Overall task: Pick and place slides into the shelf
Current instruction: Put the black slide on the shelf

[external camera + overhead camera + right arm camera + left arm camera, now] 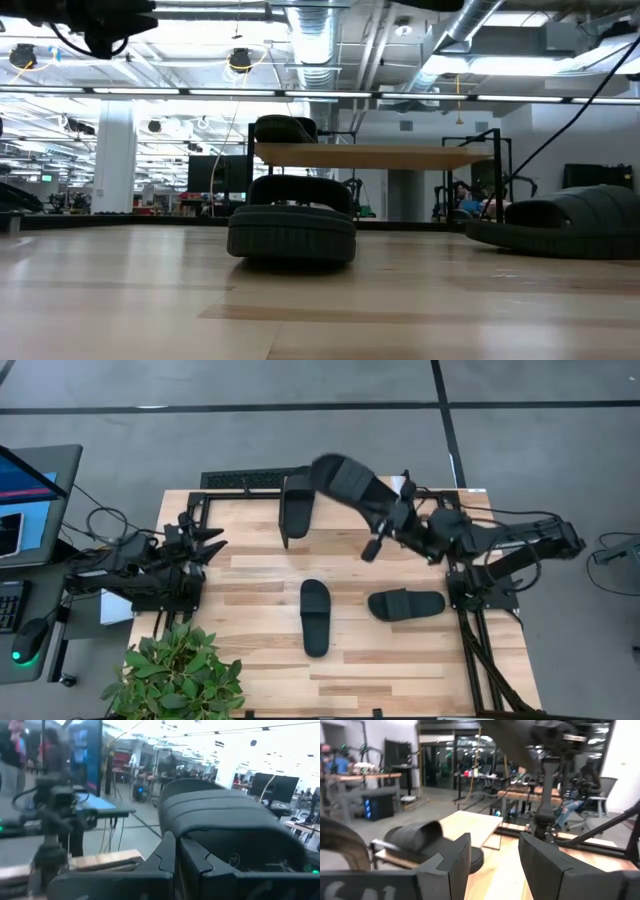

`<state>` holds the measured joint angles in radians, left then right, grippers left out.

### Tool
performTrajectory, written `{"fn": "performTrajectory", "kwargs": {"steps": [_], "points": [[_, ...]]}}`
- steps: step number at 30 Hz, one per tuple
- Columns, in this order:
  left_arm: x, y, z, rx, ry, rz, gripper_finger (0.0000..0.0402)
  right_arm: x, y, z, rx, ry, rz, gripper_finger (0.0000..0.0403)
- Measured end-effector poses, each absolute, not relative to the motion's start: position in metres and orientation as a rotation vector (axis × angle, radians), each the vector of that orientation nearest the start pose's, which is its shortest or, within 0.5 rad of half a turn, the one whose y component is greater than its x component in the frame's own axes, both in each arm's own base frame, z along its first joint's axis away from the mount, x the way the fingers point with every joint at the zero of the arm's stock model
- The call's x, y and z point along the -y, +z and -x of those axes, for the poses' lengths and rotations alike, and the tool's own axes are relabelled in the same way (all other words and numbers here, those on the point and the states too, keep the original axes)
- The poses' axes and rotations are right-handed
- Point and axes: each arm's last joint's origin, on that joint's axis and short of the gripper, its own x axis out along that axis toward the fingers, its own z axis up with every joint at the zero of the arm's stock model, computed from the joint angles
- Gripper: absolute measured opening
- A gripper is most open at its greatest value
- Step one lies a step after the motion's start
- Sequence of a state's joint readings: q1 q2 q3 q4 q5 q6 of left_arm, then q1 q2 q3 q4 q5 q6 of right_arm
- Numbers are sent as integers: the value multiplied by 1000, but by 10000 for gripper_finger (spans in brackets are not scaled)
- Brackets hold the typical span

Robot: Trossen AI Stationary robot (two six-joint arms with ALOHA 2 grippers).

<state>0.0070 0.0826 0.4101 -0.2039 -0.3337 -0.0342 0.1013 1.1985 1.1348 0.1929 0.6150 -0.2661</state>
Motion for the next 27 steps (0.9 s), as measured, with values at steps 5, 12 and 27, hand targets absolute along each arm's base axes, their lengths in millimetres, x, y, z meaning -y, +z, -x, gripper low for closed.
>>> {"fn": "performTrajectory", "kwargs": {"steps": [5, 12, 27], "points": [[-8, 267, -71, 194, 285, 19, 153, 12, 417, -263, 185, -531, 164, 0], [-8, 266, -74, 271, 274, 11, 153, 29, 405, -258, 400, -562, 125, 0], [-8, 255, -104, 353, 282, -4, 153, 40, 365, -241, 631, -592, 119, 0]]}}
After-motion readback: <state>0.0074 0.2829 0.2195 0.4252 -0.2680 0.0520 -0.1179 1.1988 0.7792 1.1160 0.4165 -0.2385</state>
